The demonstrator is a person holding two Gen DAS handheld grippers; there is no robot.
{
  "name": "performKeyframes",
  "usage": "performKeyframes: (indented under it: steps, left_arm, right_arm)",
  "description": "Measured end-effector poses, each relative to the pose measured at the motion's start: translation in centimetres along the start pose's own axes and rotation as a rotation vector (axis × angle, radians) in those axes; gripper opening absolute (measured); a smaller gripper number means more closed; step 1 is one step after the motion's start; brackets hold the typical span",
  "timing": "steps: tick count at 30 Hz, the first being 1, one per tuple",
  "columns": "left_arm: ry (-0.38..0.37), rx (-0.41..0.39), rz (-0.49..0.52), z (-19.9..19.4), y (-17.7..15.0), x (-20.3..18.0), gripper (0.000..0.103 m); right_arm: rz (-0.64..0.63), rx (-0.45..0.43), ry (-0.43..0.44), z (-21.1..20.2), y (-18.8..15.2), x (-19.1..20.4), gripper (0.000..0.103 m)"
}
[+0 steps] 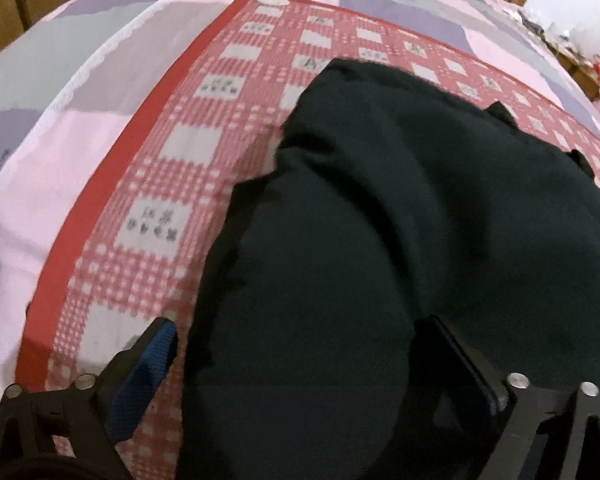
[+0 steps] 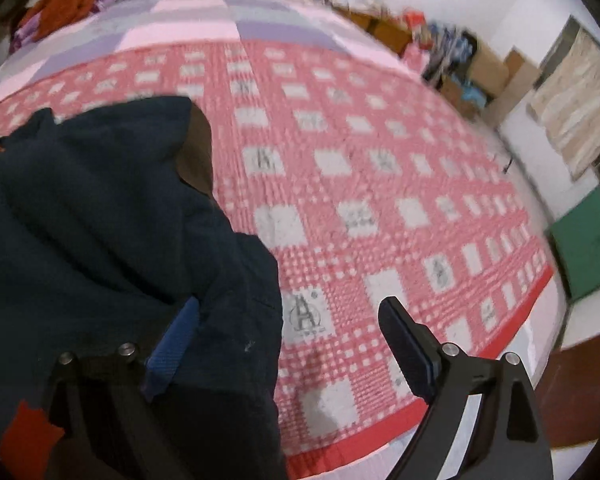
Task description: Fold large clothes
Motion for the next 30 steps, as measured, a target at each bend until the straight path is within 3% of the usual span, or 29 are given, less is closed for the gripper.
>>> performKeyframes:
  steps: [3,7,9,11,15,19,23,27,30]
  left_arm:
    - [-0.029,0.017,-0.027,0.1,-0.2,0.6,0.103]
    - [0.053,0.021,0.014,-2.0,0.0,0.7,0.101]
    - [0.087,0.014,0.048,-4.1,-0.3,0.7,0.101]
    - [0.126,-0.013,0.092,-7.1,-1.0,0.3,0.101]
    - [0.201,-0.057,0.142,-13.4,-3.4,-1.3,0.101]
    - [0.261,-0.091,0.186,-20.6,-7.7,-4.8,0.101]
    - [0.199,-0.081,0.161,-26.4,-11.8,-8.7,0.101]
    - [0.229,-0.060,0.154,-31.4,-15.7,-11.9,0.101]
    - [0.200,-0.036,0.157,-34.1,-18.3,-13.8,0.101]
  right_arm:
    - [0.117,0.045,0.092,0.9,-0.4,-1.7,0.092]
    - [0.187,0.053,0.086,0.0,-0.2,-3.0,0.092]
    - [0.181,0.042,0.040,-1.5,-0.3,-3.4,0.092]
    - [0.138,-0.007,-0.065,-4.6,-0.4,-4.1,0.092]
    - [0.112,-0.086,0.007,-11.0,-2.0,-3.8,0.092]
    - [0.065,-0.107,0.110,-19.5,-6.4,-1.3,0.092]
    - [0.011,-0.082,0.137,-26.8,-11.7,1.1,0.094]
    - [-0.005,-0.016,0.289,-32.6,-17.2,3.4,0.094]
    - [-0.028,0.018,0.296,-35.5,-20.2,4.2,0.094]
Point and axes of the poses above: each gripper's, at about its wrist camera, not at the fingertips, and z roughly the way its jaws point, x to its left, y to its top, the point moved 8 cm from there along z, roughly the way its jaws point, and after that the axes turned 9 degrees about x, right-handed, at the moved point
